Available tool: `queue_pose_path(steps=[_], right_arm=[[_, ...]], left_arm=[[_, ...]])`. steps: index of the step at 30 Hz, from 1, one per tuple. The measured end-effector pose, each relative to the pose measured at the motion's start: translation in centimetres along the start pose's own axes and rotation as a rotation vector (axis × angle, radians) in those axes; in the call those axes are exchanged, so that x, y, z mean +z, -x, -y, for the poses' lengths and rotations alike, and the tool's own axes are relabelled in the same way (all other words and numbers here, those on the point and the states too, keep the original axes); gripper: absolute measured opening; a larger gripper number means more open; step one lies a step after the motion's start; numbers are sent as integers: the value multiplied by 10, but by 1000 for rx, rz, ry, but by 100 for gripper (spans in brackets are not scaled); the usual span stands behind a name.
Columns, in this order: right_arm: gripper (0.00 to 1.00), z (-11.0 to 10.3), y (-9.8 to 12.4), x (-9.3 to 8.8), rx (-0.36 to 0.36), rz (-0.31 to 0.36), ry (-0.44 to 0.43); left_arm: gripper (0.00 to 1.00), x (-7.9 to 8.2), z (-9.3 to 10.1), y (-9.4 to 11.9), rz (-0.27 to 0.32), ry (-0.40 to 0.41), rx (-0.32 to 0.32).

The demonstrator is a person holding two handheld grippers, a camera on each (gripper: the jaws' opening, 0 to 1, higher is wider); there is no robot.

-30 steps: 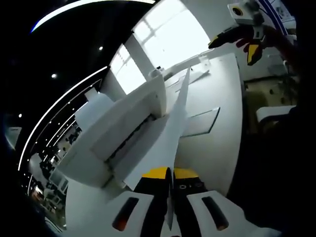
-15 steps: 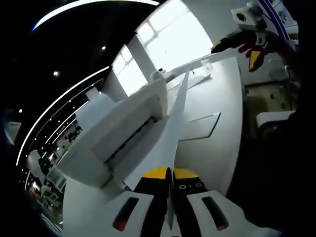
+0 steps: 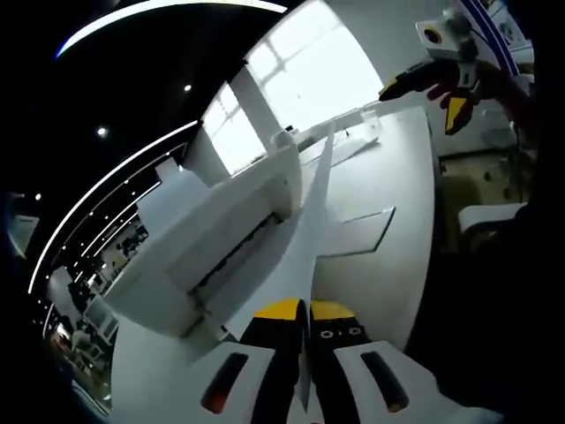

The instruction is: Remove the paper from the printer output slot and place it on top of the printer

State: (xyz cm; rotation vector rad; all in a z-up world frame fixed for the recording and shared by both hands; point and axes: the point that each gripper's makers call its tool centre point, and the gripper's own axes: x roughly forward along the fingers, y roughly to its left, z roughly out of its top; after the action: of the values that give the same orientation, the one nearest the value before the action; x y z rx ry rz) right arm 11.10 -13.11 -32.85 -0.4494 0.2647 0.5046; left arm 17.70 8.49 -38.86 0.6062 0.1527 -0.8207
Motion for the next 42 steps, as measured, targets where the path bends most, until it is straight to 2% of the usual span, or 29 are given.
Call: queue_pose_path(steps=[42], right_arm=[[87,0,0,-1,0,-1,-1]], left_arm=[[6,14,3,8,58,83,-23]])
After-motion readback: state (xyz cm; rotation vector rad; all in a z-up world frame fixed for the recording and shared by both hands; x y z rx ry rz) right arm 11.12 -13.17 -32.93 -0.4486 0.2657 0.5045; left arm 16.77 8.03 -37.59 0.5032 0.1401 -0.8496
